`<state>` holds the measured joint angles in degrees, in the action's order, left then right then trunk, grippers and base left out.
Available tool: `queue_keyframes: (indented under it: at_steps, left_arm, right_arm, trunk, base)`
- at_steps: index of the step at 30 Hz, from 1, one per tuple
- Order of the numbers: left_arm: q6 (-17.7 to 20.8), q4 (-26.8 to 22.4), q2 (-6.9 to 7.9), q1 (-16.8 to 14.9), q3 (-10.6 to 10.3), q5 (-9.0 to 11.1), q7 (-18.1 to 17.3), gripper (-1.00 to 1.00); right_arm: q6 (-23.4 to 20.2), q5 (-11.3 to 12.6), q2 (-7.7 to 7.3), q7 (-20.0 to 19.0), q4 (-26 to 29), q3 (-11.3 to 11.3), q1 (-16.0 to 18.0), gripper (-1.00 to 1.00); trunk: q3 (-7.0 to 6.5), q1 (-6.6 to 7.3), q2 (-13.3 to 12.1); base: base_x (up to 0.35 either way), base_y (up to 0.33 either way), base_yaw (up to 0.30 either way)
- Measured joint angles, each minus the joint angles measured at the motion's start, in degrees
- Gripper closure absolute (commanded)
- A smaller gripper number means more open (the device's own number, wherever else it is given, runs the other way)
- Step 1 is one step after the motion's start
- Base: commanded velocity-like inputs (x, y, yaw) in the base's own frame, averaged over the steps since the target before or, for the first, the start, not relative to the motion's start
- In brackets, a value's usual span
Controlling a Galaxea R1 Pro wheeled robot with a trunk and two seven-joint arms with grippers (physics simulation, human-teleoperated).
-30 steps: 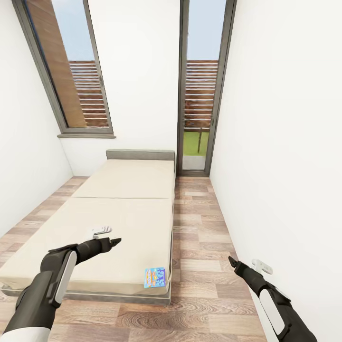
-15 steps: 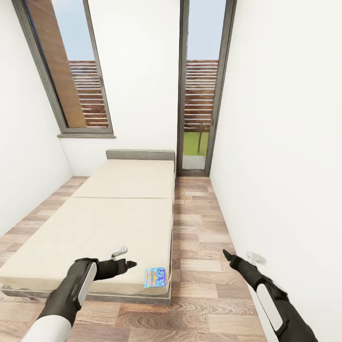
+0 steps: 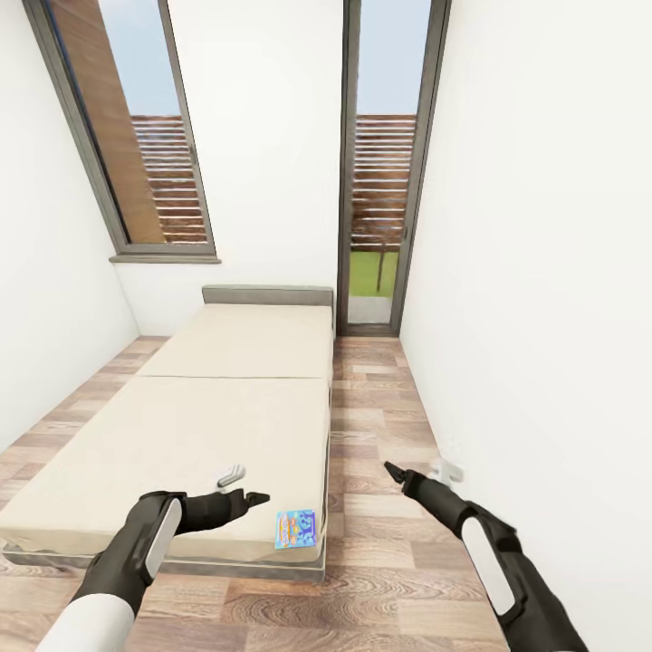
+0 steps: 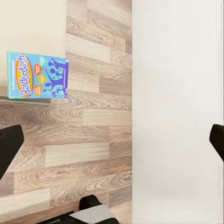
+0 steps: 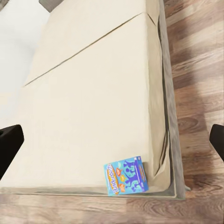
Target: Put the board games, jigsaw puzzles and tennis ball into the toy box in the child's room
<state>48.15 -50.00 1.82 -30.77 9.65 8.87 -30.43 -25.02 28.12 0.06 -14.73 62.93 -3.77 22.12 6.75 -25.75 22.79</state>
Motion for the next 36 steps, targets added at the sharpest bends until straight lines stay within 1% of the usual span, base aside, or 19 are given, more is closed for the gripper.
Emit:
queue_keyframes:
  at_steps: [1, 2, 3, 4, 6, 7, 10, 15, 21, 25, 29, 32, 34, 36]
  left_arm:
    - [0.0, 0.0, 0.01, 0.0, 0.0, 0.1, -0.3, -1.0]
    - [0.0, 0.0, 0.02, 0.0, 0.0, 0.2, -0.5, -1.0]
    - [0.0, 0.0, 0.04, 0.0, 0.0, 0.2, -0.6, -1.0]
    - [0.1, 0.0, 0.1, 0.0, 0.1, 0.4, -0.8, -1.0]
    - [0.1, 0.0, 0.2, 0.0, 0.3, 0.7, -0.8, -1.0]
    - [0.1, 0.0, 0.22, 0.0, 0.4, 0.9, -0.8, -1.0]
    - [0.1, 0.1, 0.22, 0.0, 1.5, 1.9, -0.8, -1.0]
    - [0.1, 0.1, 0.21, 0.0, 2.3, 2.5, -0.7, -1.0]
    - [0.1, 0.3, 0.23, 0.0, 2.5, 2.7, -0.6, -1.0]
    - [0.0, 0.6, 0.11, 0.0, 2.6, 2.7, -0.5, -1.0]
    - [-0.7, 1.8, -0.38, 0.0, 2.5, 2.8, -0.4, -1.0]
    - [-2.3, 3.7, -1.53, 0.0, 2.5, 2.8, -0.3, -1.0]
    - [-3.1, 4.4, -2.01, 0.0, 2.5, 2.7, -0.4, -1.0]
    - [-3.5, 4.6, -2.17, 0.0, 2.4, 2.7, -0.4, -1.0]
  right_arm:
    - [-0.5, 1.2, 0.21, 0.0, 0.6, 0.0, 0.0, -1.0]
    - [-0.8, 2.8, 0.33, 0.0, 1.4, 0.0, 0.0, -1.0]
    - [-0.9, 3.7, 0.36, 0.0, 1.8, 0.1, -0.1, -1.0]
    - [-1.1, 5.4, 0.4, 0.0, 2.3, 0.1, -0.1, -1.0]
    - [-1.3, 7.2, 0.05, -0.1, 3.0, 0.1, -0.2, -1.0]
    - [-1.4, 7.6, -0.07, -0.1, 3.2, 0.1, -0.4, -1.0]
    - [-2.2, 8.8, -0.42, -0.2, 4.6, 0.0, -0.8, -1.0]
    - [-4.1, 9.2, -0.24, -0.1, 5.6, 0.3, -1.0, -1.0]
    - [-4.3, 9.0, 0.36, 0.0, 5.8, 0.6, -1.1, -1.0]
    - [-4.3, 9.1, 0.25, -0.1, 6.0, 0.5, -1.1, -1.0]
    - [-4.2, 9.2, -0.02, -0.2, 6.1, 0.2, -1.1, -1.0]
    - [-4.2, 9.2, -0.11, -0.2, 6.2, 0.1, -1.1, -1.0]
    - [-4.1, 9.2, -0.11, -0.2, 6.2, 0.1, -1.1, -1.0]
    - [-4.1, 9.2, -0.06, -0.2, 6.2, 0.1, -1.1, -1.0]
  trunk:
    - [0.0, 0.0, 0.0]
    - [0.0, 0.0, 0.0]
    - [0.0, 0.0, 0.0]
    - [0.0, 0.0, 0.0]
    - [0.0, 0.0, 0.0]
    - [0.0, 0.0, 0.0]
    - [0.54, -0.66, 1.2]
    - [1.44, -1.76, 3.2]
    - [2.53, -3.08, 5.6]
    - [3.25, -3.96, 7.2]
    - [3.97, -4.84, 8.8]
    - [4.51, -5.5, 10.0]
    - [4.87, -5.94, 10.8]
    - [5.23, -6.38, 11.7]
  base:
    - [0.0, 0.0, 0.0]
    - [0.0, 0.0, 0.0]
    - [0.0, 0.0, 0.0]
    - [0.0, 0.0, 0.0]
    - [0.0, 0.0, 0.0]
    - [0.0, 0.0, 0.0]
    - [0.0, 0.0, 0.0]
    - [0.0, 0.0, 0.0]
    - [0.0, 0.0, 0.0]
    - [0.0, 0.0, 0.0]
    - [0.0, 0.0, 0.0]
    - [0.0, 0.0, 0.0]
    - [0.0, 0.0, 0.0]
    - [0.0, 0.0, 0.0]
